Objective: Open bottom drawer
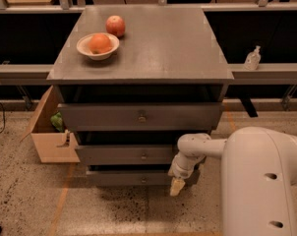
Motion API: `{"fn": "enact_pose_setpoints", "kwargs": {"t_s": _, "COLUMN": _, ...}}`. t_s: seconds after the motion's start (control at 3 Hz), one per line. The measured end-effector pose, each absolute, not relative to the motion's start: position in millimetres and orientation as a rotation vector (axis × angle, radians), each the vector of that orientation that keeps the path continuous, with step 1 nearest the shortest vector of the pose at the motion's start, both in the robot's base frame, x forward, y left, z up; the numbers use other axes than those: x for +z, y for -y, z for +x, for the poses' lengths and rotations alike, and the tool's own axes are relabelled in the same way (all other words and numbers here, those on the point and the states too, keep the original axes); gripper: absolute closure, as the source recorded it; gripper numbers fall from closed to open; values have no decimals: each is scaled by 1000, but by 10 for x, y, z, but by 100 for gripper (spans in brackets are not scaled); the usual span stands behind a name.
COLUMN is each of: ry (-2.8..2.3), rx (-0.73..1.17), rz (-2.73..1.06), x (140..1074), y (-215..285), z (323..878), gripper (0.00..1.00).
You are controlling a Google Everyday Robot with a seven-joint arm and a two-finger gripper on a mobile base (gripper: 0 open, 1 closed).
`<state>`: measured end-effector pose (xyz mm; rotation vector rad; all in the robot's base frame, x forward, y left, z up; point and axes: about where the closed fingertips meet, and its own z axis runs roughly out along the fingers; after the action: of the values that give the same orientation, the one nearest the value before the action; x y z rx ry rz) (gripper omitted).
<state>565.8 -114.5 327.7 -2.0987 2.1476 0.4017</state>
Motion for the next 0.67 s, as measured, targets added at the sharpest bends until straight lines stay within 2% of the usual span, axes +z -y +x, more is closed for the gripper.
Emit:
{"fn": "enact_pose_setpoints", "kwargs": {"t_s": 0.33, "ry": -2179, "rx": 436, "rz": -2120, "x": 3451, "y": 1113, "z": 5582, "gripper": 37}}
{"fn": "enact_pose_setpoints", "kwargs": {"t_s": 0.67, "ry": -2205, "rx": 407, "rz": -2111, "x": 3468, "y": 1117, "z": 5474, "gripper": 13}}
